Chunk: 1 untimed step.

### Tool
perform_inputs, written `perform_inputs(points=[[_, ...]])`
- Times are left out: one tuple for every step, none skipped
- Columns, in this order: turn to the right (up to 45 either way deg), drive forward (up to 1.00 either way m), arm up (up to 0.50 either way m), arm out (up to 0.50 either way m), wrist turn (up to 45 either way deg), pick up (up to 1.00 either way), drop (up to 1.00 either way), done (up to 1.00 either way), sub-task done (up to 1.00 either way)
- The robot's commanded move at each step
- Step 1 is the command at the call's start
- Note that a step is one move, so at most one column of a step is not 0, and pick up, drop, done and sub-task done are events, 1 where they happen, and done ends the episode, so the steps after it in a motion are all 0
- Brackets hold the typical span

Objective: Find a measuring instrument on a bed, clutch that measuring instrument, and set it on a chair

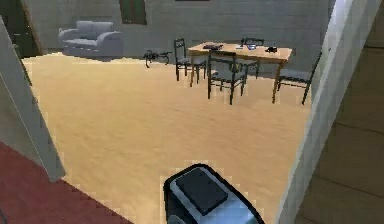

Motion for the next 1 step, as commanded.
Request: perform_inputs(points=[[0.0, 0.60, 0.00, 0.00, 0.0, 0.00, 0.00, 0.00, 0.00]])
